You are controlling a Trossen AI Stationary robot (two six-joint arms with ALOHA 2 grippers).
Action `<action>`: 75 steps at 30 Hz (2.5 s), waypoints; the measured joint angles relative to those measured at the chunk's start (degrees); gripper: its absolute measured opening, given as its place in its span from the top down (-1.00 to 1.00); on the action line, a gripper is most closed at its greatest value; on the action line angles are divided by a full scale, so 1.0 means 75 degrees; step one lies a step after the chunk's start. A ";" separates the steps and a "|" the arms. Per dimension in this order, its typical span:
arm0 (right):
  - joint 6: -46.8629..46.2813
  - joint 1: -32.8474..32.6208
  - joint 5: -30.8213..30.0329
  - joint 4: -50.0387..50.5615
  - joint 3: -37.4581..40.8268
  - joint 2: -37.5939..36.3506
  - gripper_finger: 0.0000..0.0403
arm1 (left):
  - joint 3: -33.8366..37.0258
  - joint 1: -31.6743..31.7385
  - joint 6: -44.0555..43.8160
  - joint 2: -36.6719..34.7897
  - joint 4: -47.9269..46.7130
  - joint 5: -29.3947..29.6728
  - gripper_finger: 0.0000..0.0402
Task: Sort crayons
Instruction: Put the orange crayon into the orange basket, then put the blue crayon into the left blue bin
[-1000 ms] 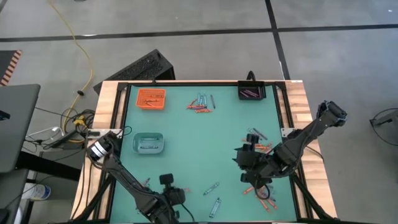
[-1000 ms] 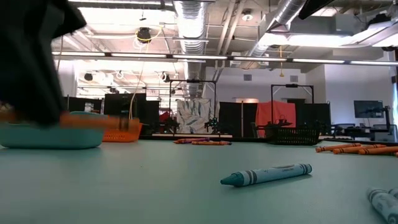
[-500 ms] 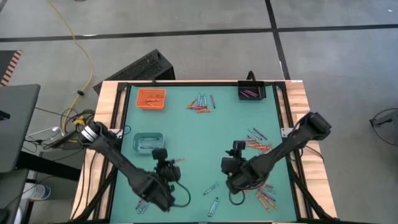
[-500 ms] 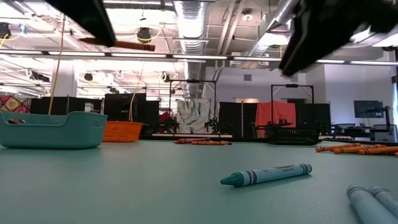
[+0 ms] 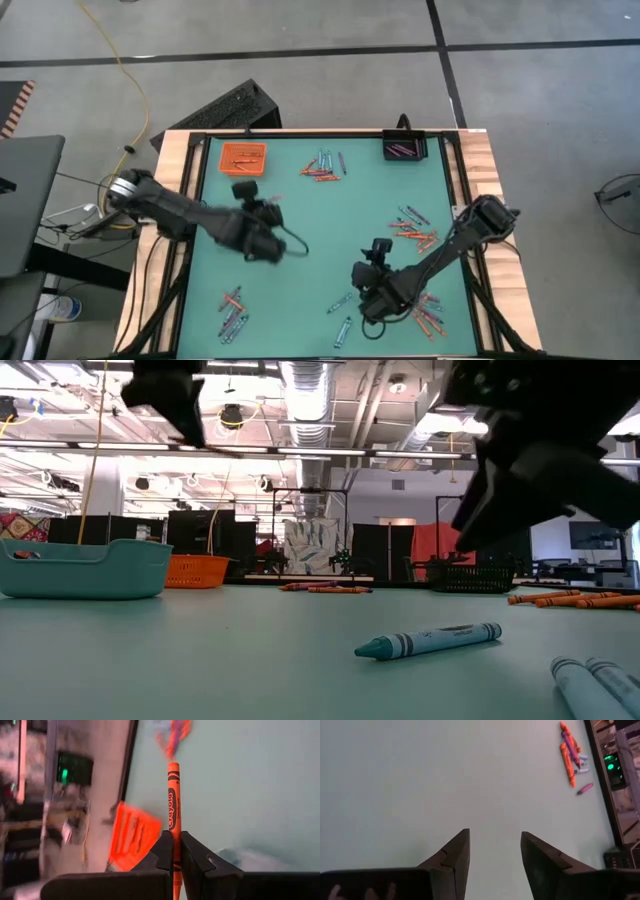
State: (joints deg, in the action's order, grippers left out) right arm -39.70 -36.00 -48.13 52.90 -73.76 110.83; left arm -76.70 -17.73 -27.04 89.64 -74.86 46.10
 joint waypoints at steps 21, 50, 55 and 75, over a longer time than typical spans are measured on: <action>0.0482 0.0061 -0.0282 -0.0405 0.0000 -0.0026 0.16 | 0.2914 0.6391 0.5456 -0.2264 0.3588 -0.3465 1.00; 0.4785 0.0369 0.4057 -0.4055 0.0000 -0.0026 0.16 | 0.2572 0.8173 0.6271 -0.0991 0.4787 -0.4689 0.56; 0.4820 0.0406 0.4330 -0.3912 0.0000 -0.0006 0.16 | 0.2555 0.7567 0.5972 -0.1325 0.4735 -0.4784 0.39; 0.5301 0.0839 0.5822 -0.4180 -0.0006 0.0615 0.16 | 0.2555 0.2788 0.4333 -0.2608 0.3518 -0.5039 0.37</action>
State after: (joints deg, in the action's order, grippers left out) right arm 0.05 -29.71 -4.47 21.56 -73.80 115.44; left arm -57.54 3.18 5.46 70.08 -48.47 8.31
